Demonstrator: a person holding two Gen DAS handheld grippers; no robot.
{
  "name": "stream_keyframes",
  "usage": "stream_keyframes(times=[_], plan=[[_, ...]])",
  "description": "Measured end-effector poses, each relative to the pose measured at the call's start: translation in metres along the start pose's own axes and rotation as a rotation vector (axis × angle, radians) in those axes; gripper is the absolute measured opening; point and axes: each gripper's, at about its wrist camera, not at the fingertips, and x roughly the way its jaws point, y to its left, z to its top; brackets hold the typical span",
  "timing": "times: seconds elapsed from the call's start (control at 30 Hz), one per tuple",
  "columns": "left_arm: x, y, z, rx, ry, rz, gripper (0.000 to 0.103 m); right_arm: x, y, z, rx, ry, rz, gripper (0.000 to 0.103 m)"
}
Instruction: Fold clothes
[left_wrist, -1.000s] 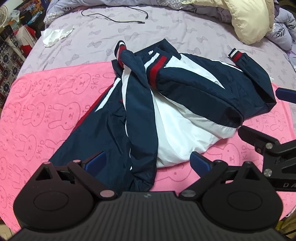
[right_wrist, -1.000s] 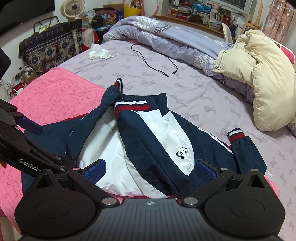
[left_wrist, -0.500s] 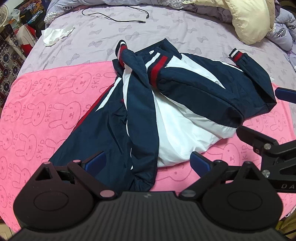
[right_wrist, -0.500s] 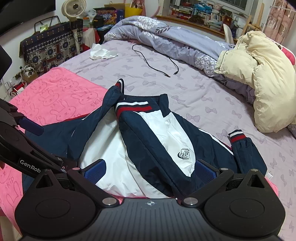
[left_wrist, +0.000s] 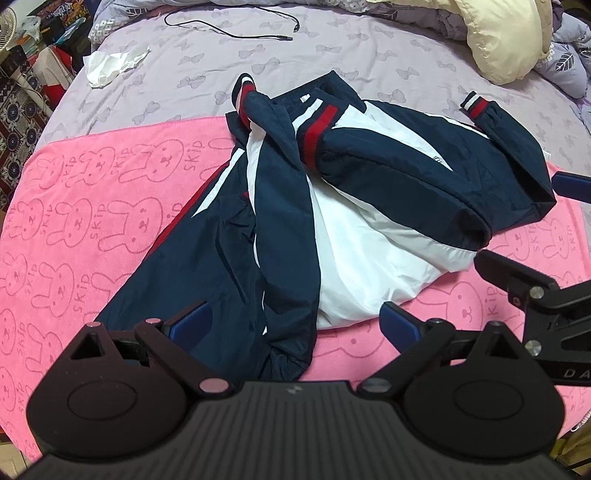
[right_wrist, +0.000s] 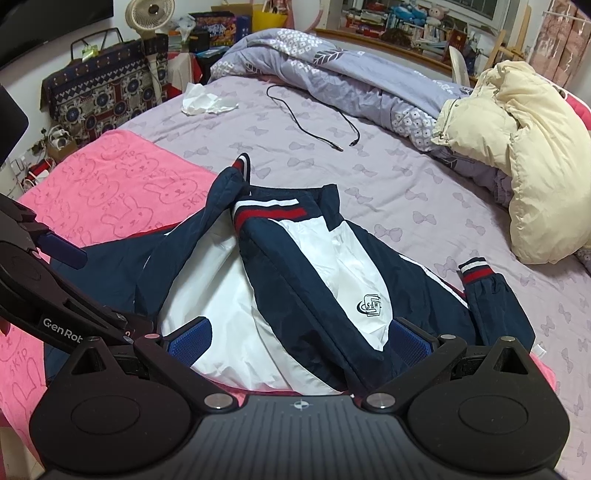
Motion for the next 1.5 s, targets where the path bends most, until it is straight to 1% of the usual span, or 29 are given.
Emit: stream_keyframes(times=[1.27,1.37,1.5], plan=[[0.012,0.004,0.001,-0.022,0.039,0.01,0.098,0.01,-0.001,-0.002,0.007,0.027,-0.005,0.103],[0.015,0.005,0.001,-0.026,0.043,0.011,0.098,0.014,-0.002,-0.001,0.018,0.019,-0.035,0.103],[0.019,0.008,0.001,-0.034,0.05,0.019,0.098,0.038,-0.007,0.007,0.035,0.007,-0.06,0.103]])
